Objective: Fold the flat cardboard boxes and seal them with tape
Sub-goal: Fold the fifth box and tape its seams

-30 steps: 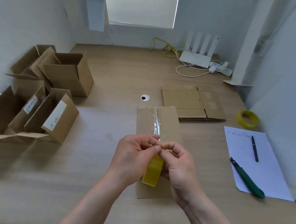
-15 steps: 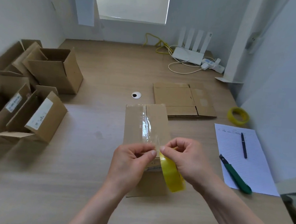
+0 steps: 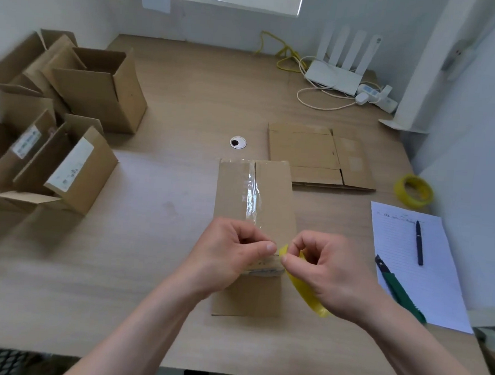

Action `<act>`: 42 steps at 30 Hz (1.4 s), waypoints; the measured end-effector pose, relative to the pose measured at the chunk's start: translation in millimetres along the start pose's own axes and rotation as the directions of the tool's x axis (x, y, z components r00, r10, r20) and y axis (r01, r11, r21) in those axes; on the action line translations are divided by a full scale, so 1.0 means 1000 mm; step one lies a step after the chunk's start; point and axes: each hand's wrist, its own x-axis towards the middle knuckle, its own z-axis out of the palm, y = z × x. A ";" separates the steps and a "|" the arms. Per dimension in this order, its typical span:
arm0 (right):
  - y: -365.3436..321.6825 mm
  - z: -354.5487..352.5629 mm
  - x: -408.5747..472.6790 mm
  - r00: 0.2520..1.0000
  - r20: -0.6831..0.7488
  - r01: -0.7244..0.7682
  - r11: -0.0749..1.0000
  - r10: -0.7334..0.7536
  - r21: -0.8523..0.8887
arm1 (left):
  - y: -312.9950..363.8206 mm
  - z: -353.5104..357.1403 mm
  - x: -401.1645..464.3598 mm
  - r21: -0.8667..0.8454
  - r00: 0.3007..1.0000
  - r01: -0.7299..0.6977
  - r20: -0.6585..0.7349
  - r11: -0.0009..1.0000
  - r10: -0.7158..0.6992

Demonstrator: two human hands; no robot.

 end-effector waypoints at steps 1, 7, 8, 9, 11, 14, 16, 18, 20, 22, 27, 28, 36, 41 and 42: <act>0.001 0.001 -0.001 1.000 0.022 -0.012 1.000 0.012 0.020 | -0.002 0.000 0.000 0.061 0.999 -0.042 -0.028 0.997 0.043; 0.027 -0.006 -0.026 0.872 0.486 -0.336 0.796 0.061 0.503 | -0.021 -0.007 -0.024 0.119 0.985 -0.136 -0.085 0.984 0.147; 0.031 -0.011 -0.030 0.829 0.558 -0.374 0.785 0.045 0.493 | -0.025 -0.007 -0.030 0.106 0.990 -0.109 -0.079 0.988 0.118; 0.035 -0.016 -0.033 0.791 0.612 -0.391 0.793 0.028 0.468 | -0.031 -0.007 -0.035 0.097 0.992 -0.085 -0.081 0.992 0.093; 0.042 -0.025 -0.035 0.740 0.672 -0.386 0.819 0.000 0.425 | -0.041 -0.010 -0.038 0.071 0.994 -0.049 -0.098 0.996 0.055; 0.049 -0.030 -0.031 0.751 0.660 -0.367 0.822 -0.014 0.435 | -0.046 -0.008 -0.035 0.012 0.993 -0.011 -0.121 1.000 0.013; 0.048 -0.032 -0.028 0.789 0.614 -0.342 0.820 -0.014 0.459 | -0.045 -0.005 -0.028 -0.011 0.991 -0.005 -0.137 1.000 0.003; 0.049 -0.034 -0.026 0.815 0.580 -0.326 0.832 0.006 0.450 | -0.045 -0.006 -0.022 -0.011 0.987 -0.022 -0.158 1.000 0.020; 0.051 -0.034 -0.020 0.851 0.512 -0.247 0.949 0.115 0.197 | -0.050 -0.009 -0.016 0.054 0.975 -0.052 -0.212 0.997 0.062; 0.058 -0.033 -0.012 0.909 0.337 -0.109 0.920 0.245 -0.376 | -0.058 -0.007 -0.014 0.181 0.963 -0.050 -0.250 0.982 0.095; 0.063 -0.044 -0.013 0.841 0.493 -0.276 0.960 0.223 0.036 | -0.081 -0.015 -0.016 0.210 0.914 -0.037 -0.388 0.977 0.118; 0.063 -0.047 -0.014 0.825 0.529 -0.288 0.953 0.199 0.091 | -0.084 -0.020 -0.016 0.213 0.908 -0.055 -0.397 0.976 0.137; 0.074 -0.019 0.009 0.998 -0.003 -0.046 0.684 0.064 -0.728 | -0.102 -0.020 -0.018 0.425 0.802 -0.198 -0.448 0.883 0.395; 0.086 -0.004 0.015 0.998 -0.009 -0.049 0.732 0.058 -0.680 | -0.110 -0.027 -0.016 0.529 0.771 -0.206 -0.429 0.823 0.469; 0.087 -0.001 0.016 0.999 -0.018 -0.047 0.729 0.048 -0.682 | -0.112 -0.029 -0.014 0.543 0.765 -0.210 -0.427 0.813 0.482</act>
